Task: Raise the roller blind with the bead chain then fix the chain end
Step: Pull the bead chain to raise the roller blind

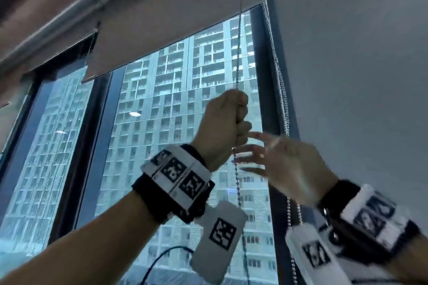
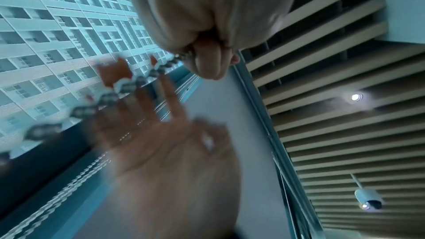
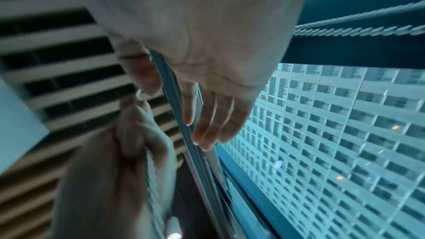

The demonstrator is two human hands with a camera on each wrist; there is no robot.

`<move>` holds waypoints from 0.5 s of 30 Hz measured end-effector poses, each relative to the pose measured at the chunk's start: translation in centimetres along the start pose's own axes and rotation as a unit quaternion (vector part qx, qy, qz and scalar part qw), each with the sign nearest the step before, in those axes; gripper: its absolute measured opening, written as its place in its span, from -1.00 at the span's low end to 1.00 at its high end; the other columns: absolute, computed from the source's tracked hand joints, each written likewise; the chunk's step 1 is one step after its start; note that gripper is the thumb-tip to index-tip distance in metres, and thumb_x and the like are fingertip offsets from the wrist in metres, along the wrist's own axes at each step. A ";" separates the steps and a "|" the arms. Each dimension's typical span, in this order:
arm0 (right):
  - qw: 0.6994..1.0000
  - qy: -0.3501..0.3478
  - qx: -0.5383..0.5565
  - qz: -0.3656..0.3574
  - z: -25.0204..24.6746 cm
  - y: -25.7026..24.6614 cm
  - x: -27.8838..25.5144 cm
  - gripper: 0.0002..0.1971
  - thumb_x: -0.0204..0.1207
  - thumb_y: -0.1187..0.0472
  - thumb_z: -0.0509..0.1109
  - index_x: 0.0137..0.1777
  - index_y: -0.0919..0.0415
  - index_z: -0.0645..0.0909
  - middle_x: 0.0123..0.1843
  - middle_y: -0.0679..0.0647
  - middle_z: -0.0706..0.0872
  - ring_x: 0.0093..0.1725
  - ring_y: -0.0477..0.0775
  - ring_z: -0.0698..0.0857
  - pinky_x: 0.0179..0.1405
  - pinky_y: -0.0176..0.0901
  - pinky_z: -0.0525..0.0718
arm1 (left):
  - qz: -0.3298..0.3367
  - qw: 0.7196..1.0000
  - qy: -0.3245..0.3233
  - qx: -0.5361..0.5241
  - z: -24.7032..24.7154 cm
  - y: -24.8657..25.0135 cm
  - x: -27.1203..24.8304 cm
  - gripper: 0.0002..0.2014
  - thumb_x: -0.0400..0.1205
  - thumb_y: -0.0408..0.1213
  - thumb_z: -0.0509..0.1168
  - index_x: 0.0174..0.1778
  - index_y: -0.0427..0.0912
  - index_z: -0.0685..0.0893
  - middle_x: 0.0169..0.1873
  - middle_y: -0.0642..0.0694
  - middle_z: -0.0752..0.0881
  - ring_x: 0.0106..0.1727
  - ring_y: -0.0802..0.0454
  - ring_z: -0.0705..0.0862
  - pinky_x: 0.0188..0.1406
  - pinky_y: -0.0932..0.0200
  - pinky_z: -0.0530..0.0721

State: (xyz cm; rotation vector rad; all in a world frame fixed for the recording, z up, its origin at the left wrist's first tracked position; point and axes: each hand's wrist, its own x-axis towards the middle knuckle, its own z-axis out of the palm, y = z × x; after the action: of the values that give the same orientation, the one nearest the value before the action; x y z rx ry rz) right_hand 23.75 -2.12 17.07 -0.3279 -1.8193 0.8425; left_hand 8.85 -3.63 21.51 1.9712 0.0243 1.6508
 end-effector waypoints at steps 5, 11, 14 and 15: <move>0.994 0.061 0.069 -0.057 1.6 -6.8 5.0 -0.69 0.67 0.13 0.16 0.26 0.30 0.55 -0.01 0.26 0.72 -0.09 0.16 0.75 -0.03 -0.05 0.77 | 0.002 0.992 -0.068 0.102 1.3 -4.5 -5.4 -0.69 0.71 -0.23 0.06 -0.38 -0.03 0.44 -0.57 0.06 0.27 -0.62 0.19 0.18 -0.69 0.37 0.17; 0.976 0.170 -0.068 -0.113 2.7 -4.4 6.6 -0.65 0.76 0.15 -0.02 -0.30 0.08 0.34 -0.57 -0.13 0.17 -0.65 -0.14 0.08 -0.77 -0.40 0.09 | -0.137 0.981 -0.130 -0.038 -2.0 -8.6 -8.4 -0.69 0.72 -0.10 0.07 -0.02 -0.25 0.61 -0.56 -0.01 0.21 -0.63 0.16 0.23 -0.64 0.30 0.26; 0.975 0.147 -0.107 -0.130 2.6 -3.8 5.7 -0.63 0.77 0.13 -0.04 -0.33 0.06 0.30 -0.56 -0.13 0.15 -0.64 -0.15 0.05 -0.76 -0.42 0.06 | -0.121 0.980 -0.158 -0.014 -4.5 -8.2 -6.5 -0.67 0.65 -0.10 0.13 -0.19 -0.17 0.73 -0.51 -0.08 0.50 -0.51 0.05 0.52 -0.43 0.20 0.60; 0.975 0.144 -0.111 -0.128 2.8 -3.9 5.3 -0.62 0.77 0.12 -0.03 -0.33 0.06 0.30 -0.57 -0.13 0.15 -0.65 -0.15 0.05 -0.76 -0.43 0.06 | -0.113 0.982 -0.152 -0.010 -5.1 -7.8 -5.8 -0.63 0.66 -0.09 0.09 -0.09 -0.24 0.74 -0.42 -0.18 0.62 -0.40 -0.04 0.63 -0.29 0.12 0.68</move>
State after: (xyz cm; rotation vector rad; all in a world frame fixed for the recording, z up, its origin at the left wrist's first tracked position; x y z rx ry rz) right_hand 19.73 -2.89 22.91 -0.3304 -1.6411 0.3899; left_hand 5.43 2.85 13.41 2.0995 0.1119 1.1917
